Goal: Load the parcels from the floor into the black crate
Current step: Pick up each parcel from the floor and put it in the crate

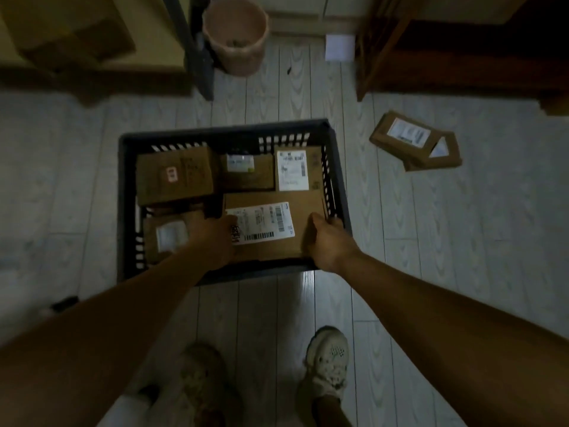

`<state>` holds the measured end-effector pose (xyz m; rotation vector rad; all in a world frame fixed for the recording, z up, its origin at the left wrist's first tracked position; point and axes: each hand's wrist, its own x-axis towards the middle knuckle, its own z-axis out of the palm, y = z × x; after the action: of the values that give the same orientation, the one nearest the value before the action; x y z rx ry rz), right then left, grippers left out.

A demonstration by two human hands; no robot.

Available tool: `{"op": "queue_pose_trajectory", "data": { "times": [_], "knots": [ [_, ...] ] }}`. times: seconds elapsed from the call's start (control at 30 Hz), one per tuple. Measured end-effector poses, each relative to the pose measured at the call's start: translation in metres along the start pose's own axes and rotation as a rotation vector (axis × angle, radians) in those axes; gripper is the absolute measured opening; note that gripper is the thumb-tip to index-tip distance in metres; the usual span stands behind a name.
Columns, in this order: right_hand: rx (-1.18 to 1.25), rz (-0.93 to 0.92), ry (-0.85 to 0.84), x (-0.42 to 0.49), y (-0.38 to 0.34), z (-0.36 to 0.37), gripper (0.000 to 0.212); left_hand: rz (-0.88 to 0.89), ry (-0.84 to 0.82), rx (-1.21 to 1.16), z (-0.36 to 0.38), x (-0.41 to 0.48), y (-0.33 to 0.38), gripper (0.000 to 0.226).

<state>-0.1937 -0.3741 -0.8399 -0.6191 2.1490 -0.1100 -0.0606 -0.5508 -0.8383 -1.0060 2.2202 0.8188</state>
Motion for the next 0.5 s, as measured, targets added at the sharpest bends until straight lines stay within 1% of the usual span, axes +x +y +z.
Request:
{"op": "queue_pose_trajectory", "data": {
  "times": [0.07,0.17,0.27,0.33,0.4,0.5],
  "knots": [
    [-0.012,0.007,-0.030,0.018,0.010,0.020,0.071,-0.016,-0.062,0.022,0.024,0.019,-0.009,0.057],
    [-0.028,0.011,-0.059,0.040,0.022,0.040,0.067,-0.036,-0.116,-0.051,0.052,0.043,-0.015,0.059],
    [-0.027,0.027,-0.088,0.058,0.030,0.048,0.067,-0.040,-0.191,-0.029,0.071,0.058,-0.014,0.061],
    [-0.020,0.033,-0.096,0.067,0.032,0.050,0.065,-0.035,-0.237,-0.068,0.080,0.066,-0.013,0.060],
    [-0.033,0.034,-0.098,0.072,0.032,0.052,0.065,-0.033,-0.234,-0.128,0.086,0.071,-0.015,0.057],
    [-0.053,0.036,-0.100,0.071,0.034,0.055,0.068,-0.091,-0.142,-0.196,0.094,0.072,-0.023,0.051]
  ]
}}
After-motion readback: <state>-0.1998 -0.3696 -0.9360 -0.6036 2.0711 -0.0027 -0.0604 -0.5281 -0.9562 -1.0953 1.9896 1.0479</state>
